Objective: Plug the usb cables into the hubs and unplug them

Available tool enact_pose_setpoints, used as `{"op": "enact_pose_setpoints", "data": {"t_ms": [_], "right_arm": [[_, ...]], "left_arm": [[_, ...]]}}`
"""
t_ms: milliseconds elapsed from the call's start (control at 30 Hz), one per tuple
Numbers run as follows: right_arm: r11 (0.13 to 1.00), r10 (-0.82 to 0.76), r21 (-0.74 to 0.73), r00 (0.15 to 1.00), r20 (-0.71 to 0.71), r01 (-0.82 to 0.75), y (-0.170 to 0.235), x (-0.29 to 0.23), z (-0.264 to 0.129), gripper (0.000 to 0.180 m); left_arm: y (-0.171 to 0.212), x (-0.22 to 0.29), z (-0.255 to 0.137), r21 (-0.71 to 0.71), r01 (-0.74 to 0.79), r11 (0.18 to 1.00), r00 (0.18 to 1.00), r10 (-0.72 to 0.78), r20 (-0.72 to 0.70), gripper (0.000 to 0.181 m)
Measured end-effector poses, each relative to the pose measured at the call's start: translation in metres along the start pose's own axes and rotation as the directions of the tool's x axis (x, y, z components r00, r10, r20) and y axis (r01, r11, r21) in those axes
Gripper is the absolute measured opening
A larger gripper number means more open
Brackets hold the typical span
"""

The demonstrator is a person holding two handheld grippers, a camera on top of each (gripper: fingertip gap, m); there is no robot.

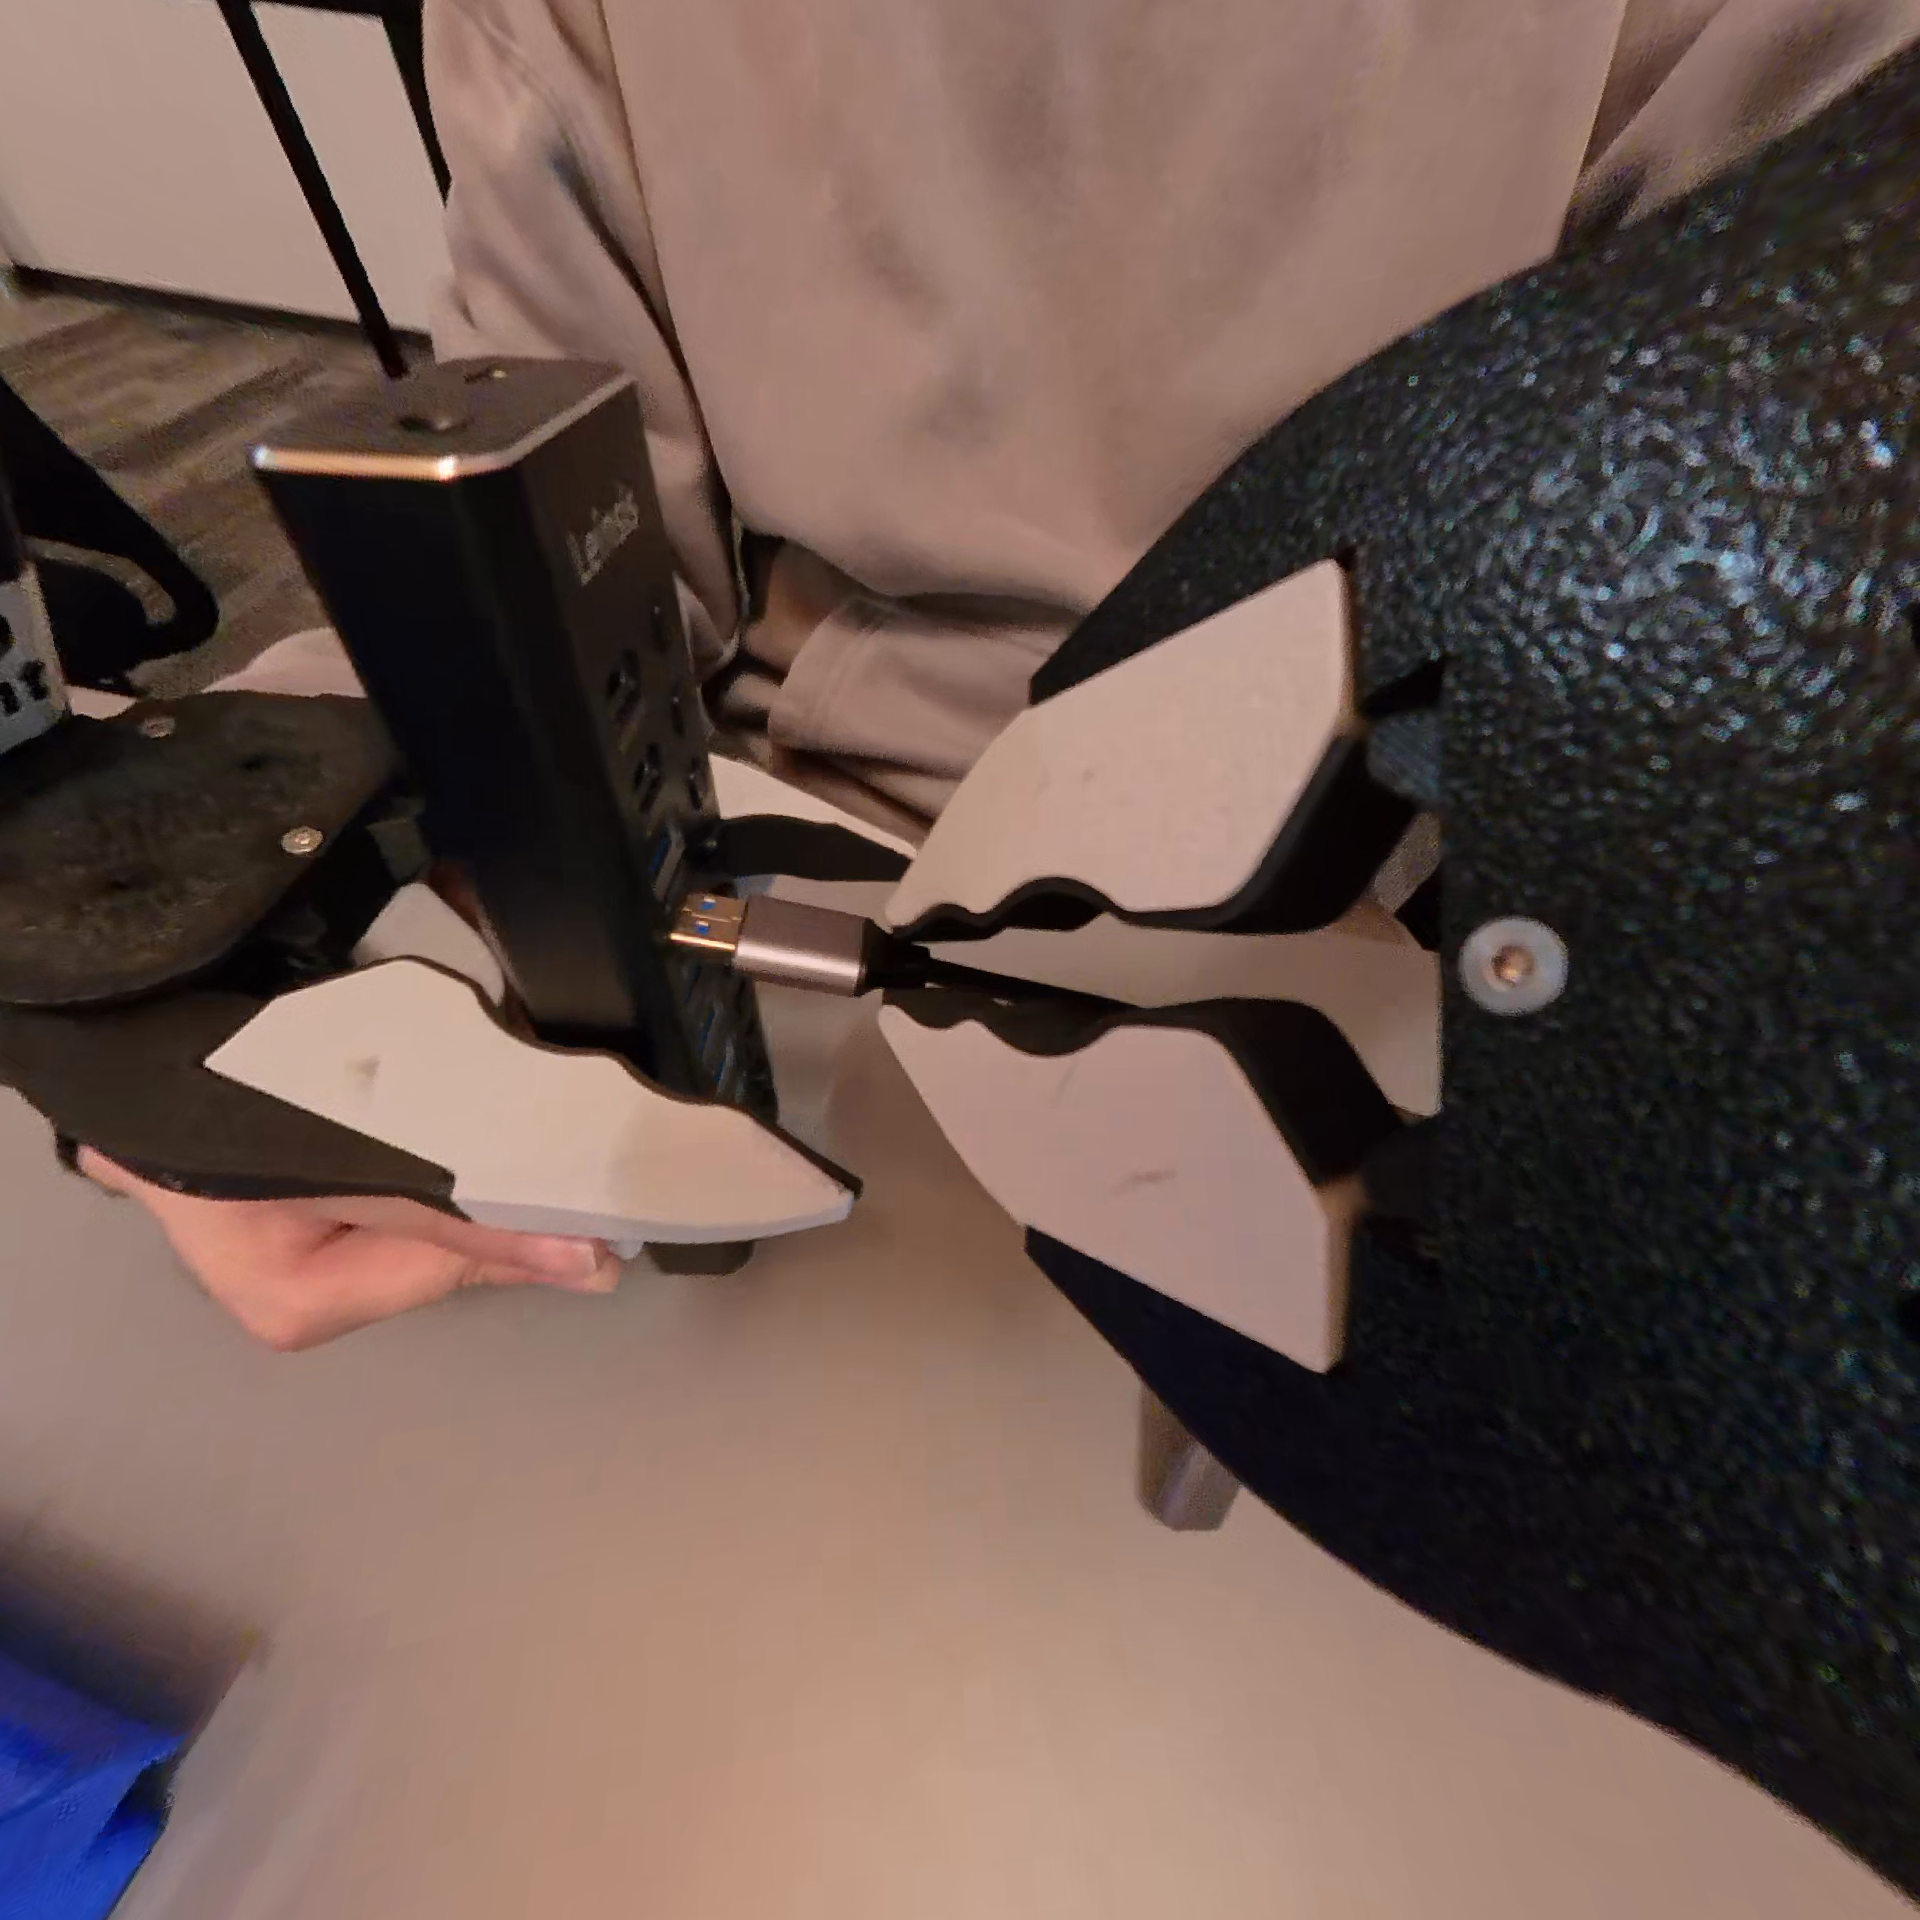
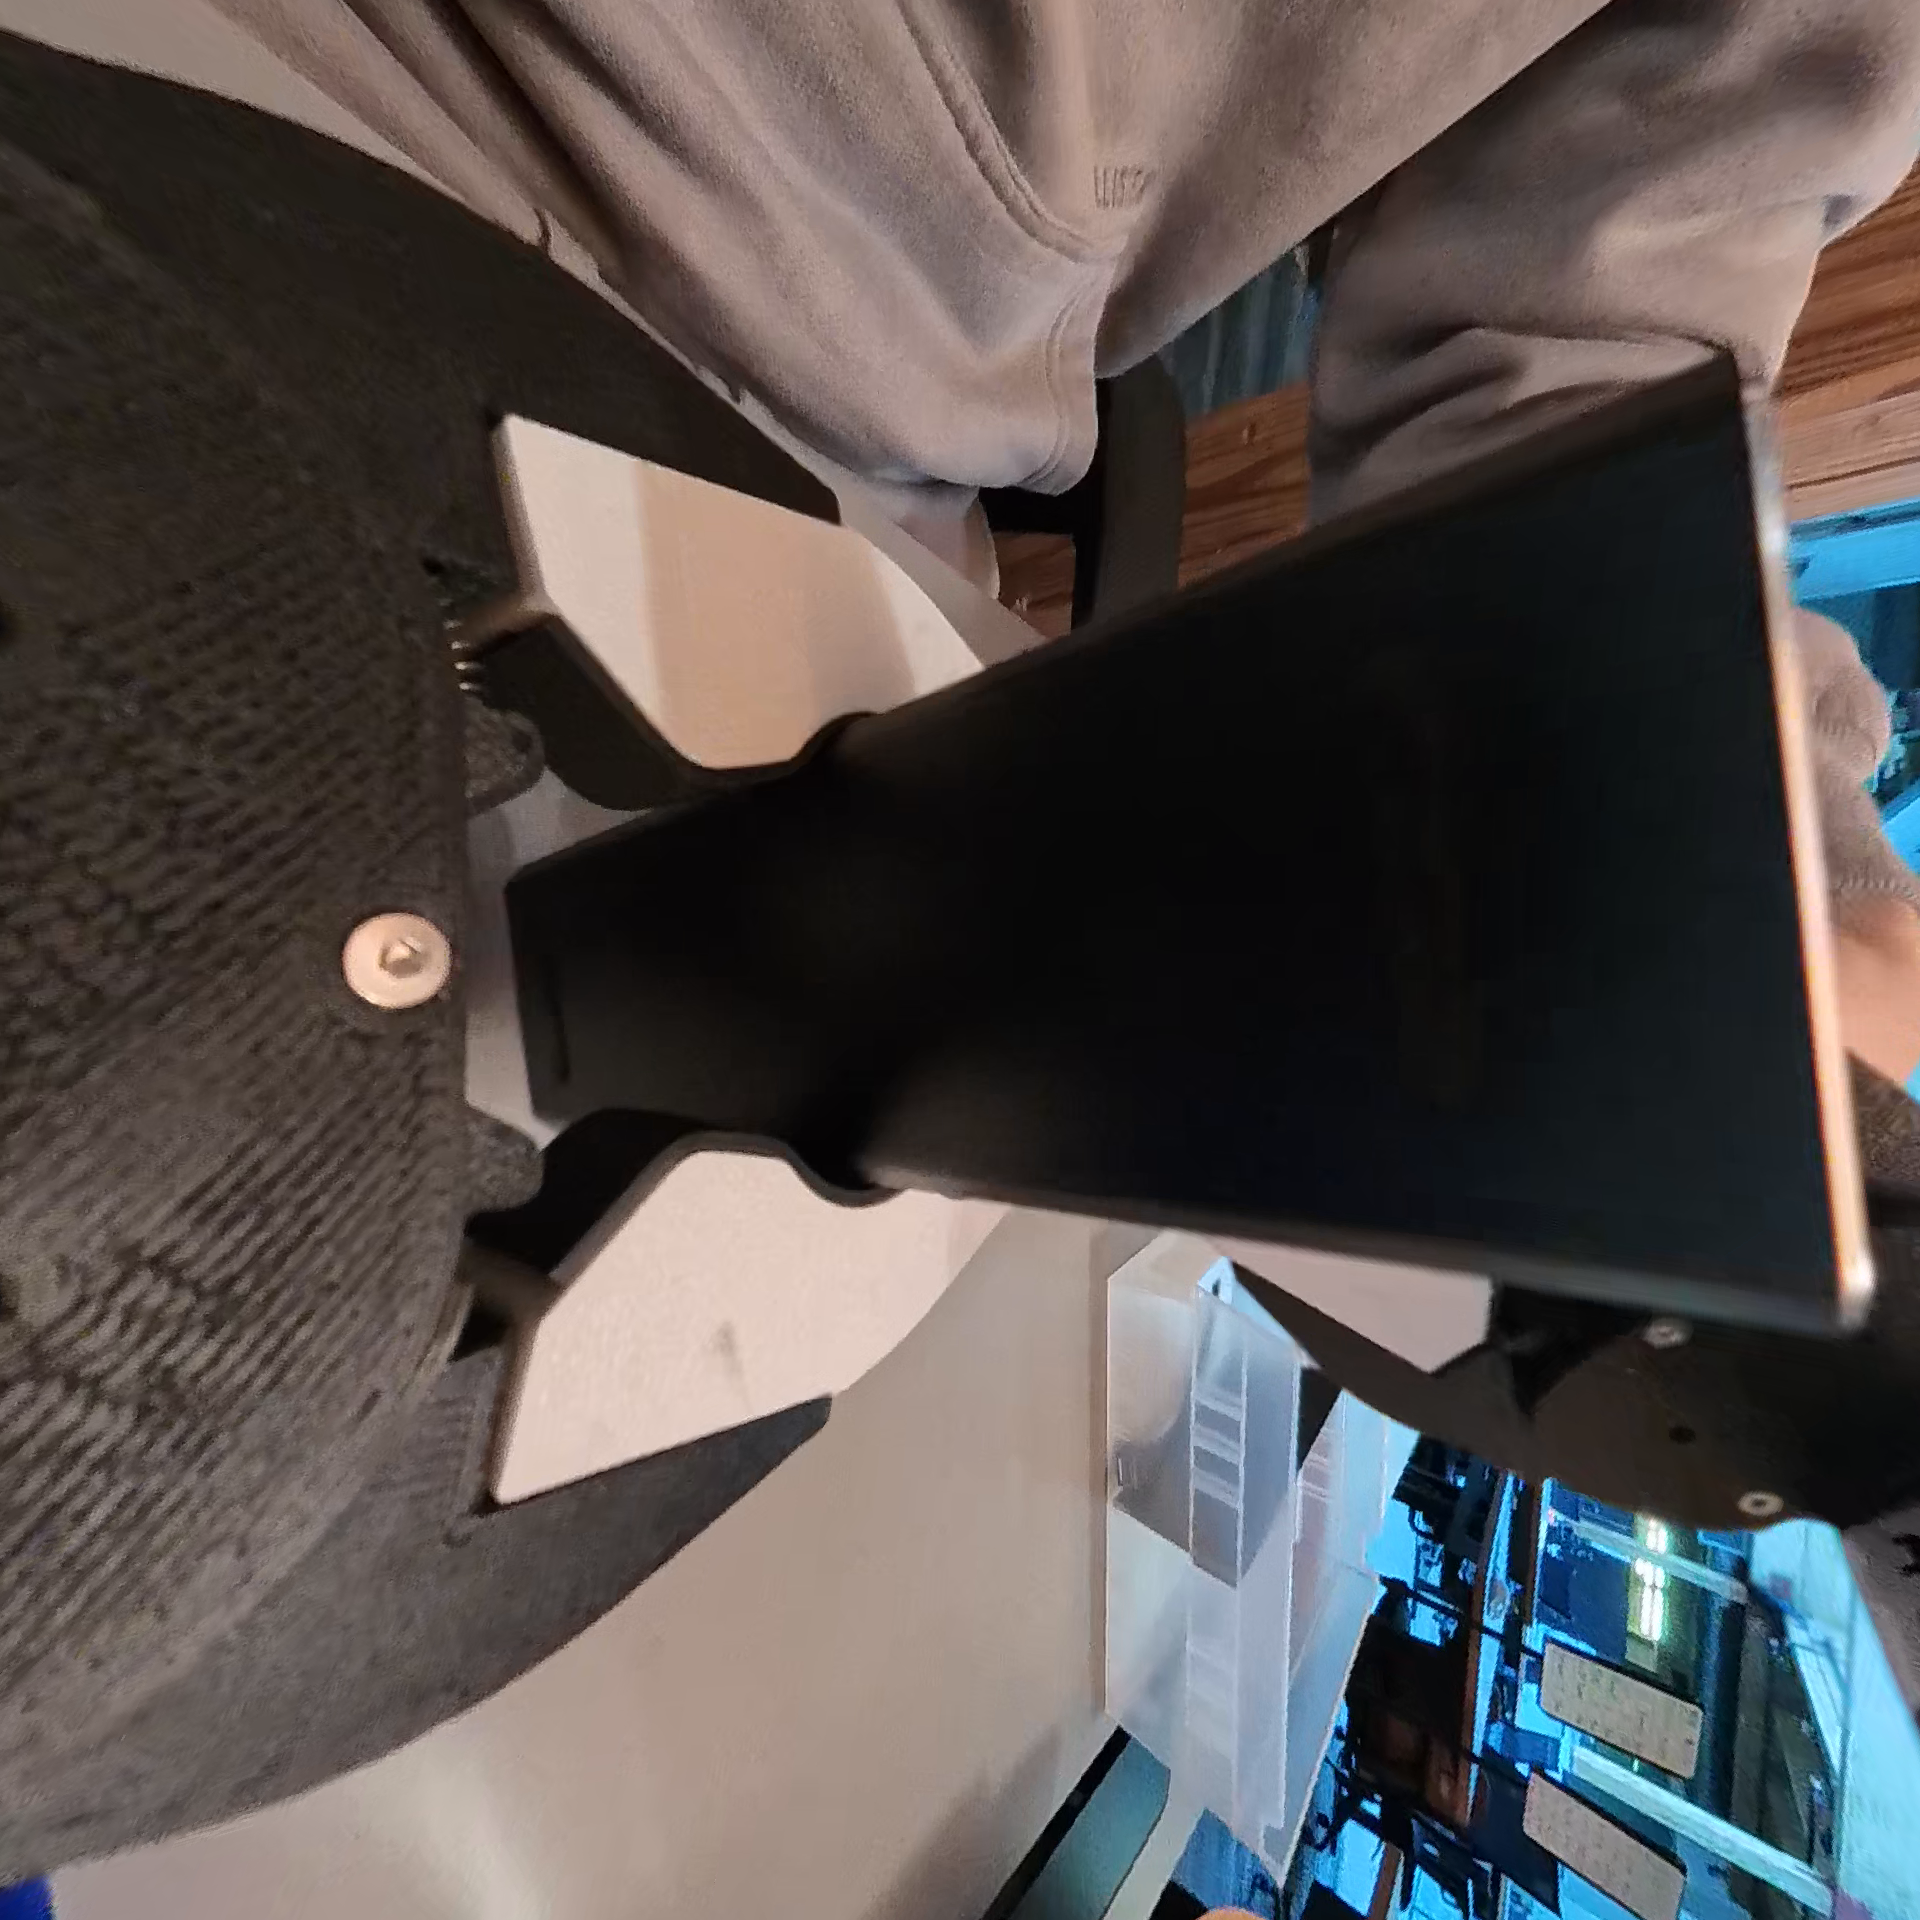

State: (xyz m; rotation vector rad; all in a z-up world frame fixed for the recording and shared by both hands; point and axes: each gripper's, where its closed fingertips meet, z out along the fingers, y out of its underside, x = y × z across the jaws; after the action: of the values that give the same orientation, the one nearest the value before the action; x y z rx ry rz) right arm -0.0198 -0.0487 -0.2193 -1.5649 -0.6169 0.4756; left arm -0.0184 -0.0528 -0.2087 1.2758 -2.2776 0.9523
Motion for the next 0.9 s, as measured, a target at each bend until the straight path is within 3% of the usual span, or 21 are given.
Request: {"op": "enact_pose_setpoints", "data": {"t_ms": [267,400,533,667,767,900], "right_arm": [[0.996,0.053,0.081,0.997,-0.064,-0.047,-0.017,0.01,-0.004,0.073],[0.98,0.104,0.174,0.993,-0.046,-0.095,-0.032,0.011,-0.009,0.073],[0.989,0.09,0.122,0.994,-0.053,-0.083,-0.028,0.007,-0.007,0.073],[0.996,0.066,0.064,0.997,-0.045,-0.063,-0.023,0.003,-0.001,0.073],[0.996,0.065,0.071,0.997,-0.037,-0.062,-0.024,0.001,0.004,0.073],[0.999,0.027,-0.02,0.998,-0.052,-0.028,-0.012,0.0,0.004,0.073]], "left_arm": [[-0.027,0.008,-0.022,0.184,-0.253,0.95,0.938,0.194,0.286,0.008],[-0.041,0.014,-0.029,0.276,-0.471,0.838,0.832,0.318,0.454,0.008],[-0.038,0.016,-0.026,0.264,-0.619,0.74,0.71,0.383,0.59,0.009],[-0.031,0.019,-0.025,0.266,-0.631,0.729,0.705,0.395,0.589,0.009],[-0.03,0.023,-0.028,0.365,-0.576,0.732,0.78,0.358,0.513,0.009],[-0.025,0.019,-0.023,0.371,-0.596,0.713,0.76,0.352,0.546,0.01]]}}
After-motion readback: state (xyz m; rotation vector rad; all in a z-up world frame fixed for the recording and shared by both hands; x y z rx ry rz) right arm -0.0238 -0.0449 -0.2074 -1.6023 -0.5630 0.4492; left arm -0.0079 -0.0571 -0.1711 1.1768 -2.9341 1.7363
